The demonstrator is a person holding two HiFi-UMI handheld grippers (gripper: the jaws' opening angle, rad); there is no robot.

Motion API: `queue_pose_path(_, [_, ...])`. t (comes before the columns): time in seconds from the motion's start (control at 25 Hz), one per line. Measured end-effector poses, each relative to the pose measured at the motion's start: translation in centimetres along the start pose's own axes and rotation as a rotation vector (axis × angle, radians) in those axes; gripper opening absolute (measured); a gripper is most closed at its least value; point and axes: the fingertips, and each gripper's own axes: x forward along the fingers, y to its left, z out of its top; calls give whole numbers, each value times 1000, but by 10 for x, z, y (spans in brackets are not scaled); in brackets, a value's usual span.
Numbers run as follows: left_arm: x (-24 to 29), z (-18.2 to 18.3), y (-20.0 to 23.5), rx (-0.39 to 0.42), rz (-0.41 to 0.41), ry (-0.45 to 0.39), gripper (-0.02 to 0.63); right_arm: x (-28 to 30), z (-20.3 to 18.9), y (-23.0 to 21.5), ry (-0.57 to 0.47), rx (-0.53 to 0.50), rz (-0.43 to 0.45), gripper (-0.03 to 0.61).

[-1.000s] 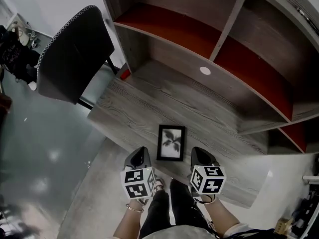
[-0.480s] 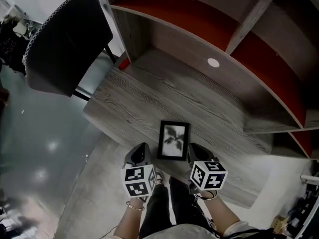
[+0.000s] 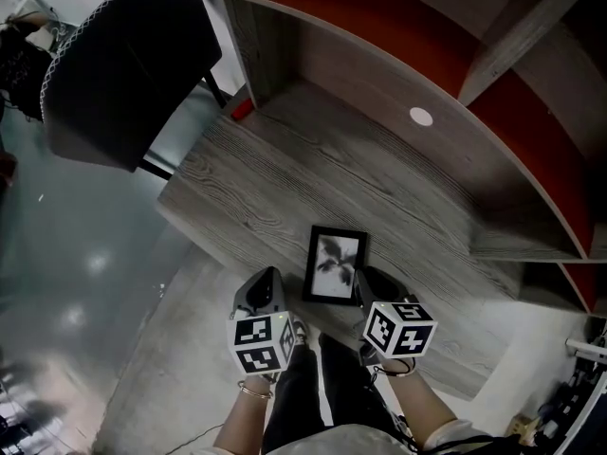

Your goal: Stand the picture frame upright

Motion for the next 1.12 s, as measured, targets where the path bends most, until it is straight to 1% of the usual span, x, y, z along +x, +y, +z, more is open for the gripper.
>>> queue_pose_path(0.08, [1,1,2,-6,3,-6,4,3,0,2,11,-4,7,81])
queue_pose_path(0.24, [3,3,4,-15,5,-9,5,8,1,3,26,-13,2,87])
queue_pose_path(0.4, [5,5,6,-17,4,-14,4,13,-2,3,49,-2,5,115])
queue_pose_path(0.8, [13,-4,7,-33,-5,5,3,19,-4,-3,70,38,-6,115])
queue_pose_path(1.04, [16,-1,3,-30,-11,2,3,22,-4,-1,95,-3,-35,115])
queue_pose_path(1.12, [16,-2,1,-27,-12,2,4,22,-4,-2,94,-3,-44,115])
